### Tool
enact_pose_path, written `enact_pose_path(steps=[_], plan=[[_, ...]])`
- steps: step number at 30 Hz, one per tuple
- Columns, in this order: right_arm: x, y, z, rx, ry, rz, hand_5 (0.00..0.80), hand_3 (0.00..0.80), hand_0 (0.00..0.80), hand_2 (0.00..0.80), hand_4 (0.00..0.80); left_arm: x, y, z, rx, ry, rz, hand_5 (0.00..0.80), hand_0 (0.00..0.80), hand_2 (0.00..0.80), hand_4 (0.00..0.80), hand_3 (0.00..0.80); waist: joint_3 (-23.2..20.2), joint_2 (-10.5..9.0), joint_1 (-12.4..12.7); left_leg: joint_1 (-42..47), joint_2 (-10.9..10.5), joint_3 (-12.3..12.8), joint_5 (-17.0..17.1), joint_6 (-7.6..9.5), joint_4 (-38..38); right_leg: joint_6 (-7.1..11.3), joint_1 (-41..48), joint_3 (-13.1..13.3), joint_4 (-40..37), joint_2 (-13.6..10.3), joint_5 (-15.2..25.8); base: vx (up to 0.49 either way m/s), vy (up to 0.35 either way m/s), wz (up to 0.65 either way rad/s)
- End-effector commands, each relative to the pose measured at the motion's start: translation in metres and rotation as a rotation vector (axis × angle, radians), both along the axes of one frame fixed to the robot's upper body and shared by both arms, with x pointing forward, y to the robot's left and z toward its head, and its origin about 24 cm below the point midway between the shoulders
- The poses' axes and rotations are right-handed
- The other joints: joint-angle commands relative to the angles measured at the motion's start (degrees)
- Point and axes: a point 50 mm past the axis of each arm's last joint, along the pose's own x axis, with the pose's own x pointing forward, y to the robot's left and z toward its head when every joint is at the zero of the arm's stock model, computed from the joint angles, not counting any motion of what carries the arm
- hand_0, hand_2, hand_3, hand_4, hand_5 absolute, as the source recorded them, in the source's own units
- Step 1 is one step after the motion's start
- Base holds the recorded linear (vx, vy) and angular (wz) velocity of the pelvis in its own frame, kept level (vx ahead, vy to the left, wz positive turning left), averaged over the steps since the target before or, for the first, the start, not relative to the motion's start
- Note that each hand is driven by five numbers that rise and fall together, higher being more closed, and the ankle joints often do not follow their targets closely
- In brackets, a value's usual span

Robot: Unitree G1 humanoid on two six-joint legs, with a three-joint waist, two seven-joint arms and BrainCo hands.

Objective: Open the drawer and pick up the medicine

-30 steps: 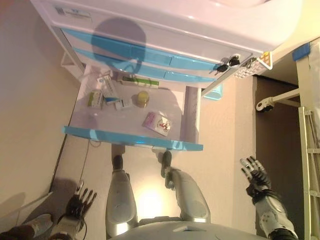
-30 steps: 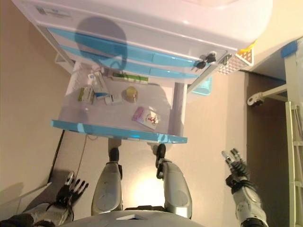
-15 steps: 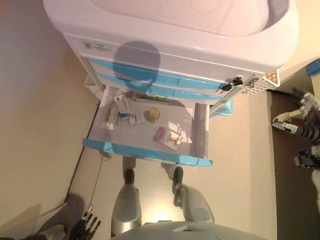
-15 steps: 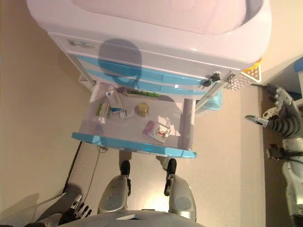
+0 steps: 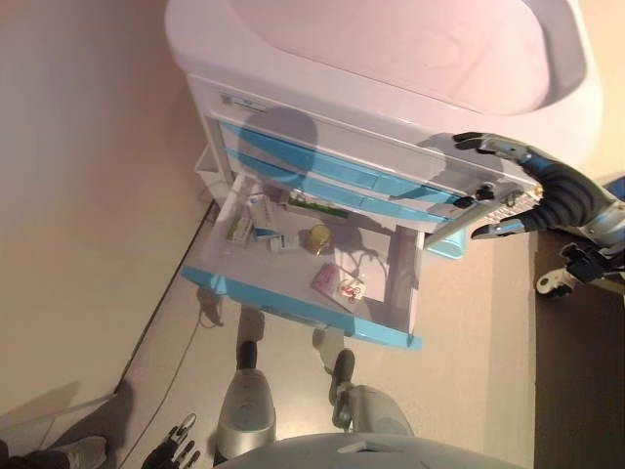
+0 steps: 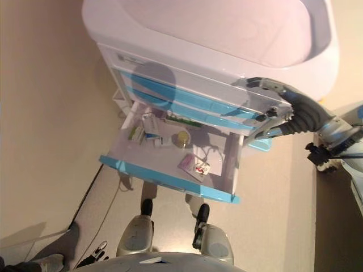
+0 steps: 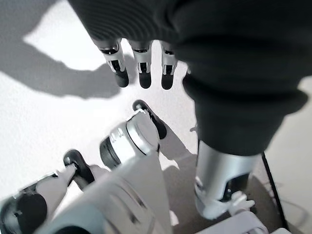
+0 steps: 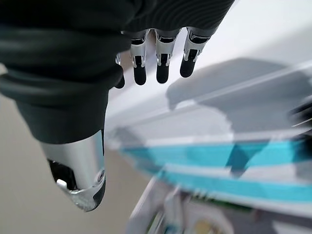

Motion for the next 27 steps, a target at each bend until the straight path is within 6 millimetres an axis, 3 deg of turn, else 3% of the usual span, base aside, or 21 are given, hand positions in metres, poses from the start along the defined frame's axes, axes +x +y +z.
enact_pose_path(steps=[1,9,16,27], plan=[[-0.001,0.021,0.013,-0.055,-0.016,0.128,0.0,0.0,0.0,0.0,0.0,-0.013,0.016,0.005,0.067,0.057,-0.051,0.0,0.0,0.0,0.0,0.0,-0.3,-0.65,2.0,0.8,-1.5,0.4,2.7,2.79,-3.1,3.12,2.5,-0.2,3.8,-2.6,-0.6,0.024,-0.002,0.16],[0.014,0.047,0.0,-0.154,0.028,0.185,0.0,0.0,0.0,0.0,0.0,-0.01,0.015,0.006,0.058,0.052,-0.082,0.0,0.0,0.0,0.0,0.0,0.3,0.12,4.1,0.4,-2.2,-1.0,3.2,2.79,-3.2,3.14,2.5,-1.1,4.1,-3.2,-0.7,-0.008,0.018,0.12],[0.038,0.058,-0.017,-0.232,0.034,0.12,0.0,0.0,0.0,0.0,0.0,-0.004,0.01,0.005,0.052,0.047,-0.118,0.0,0.0,0.0,0.0,0.0,1.1,1.56,5.9,-0.2,-2.8,-2.0,3.7,2.86,-3.1,2.89,2.2,-2.2,5.1,-4.0,-1.2,-0.016,0.043,0.1],[0.059,0.05,-0.033,-0.507,-0.158,-0.076,0.0,0.0,0.0,0.0,0.0,0.001,0.009,0.006,0.064,0.018,-0.136,0.0,0.0,0.0,0.0,0.0,3.5,3.12,7.2,-2.1,-3.8,-2.9,3.7,3.15,-1.5,2.75,0.5,-2.5,6.6,-4.6,-1.4,-0.022,0.025,0.07]])
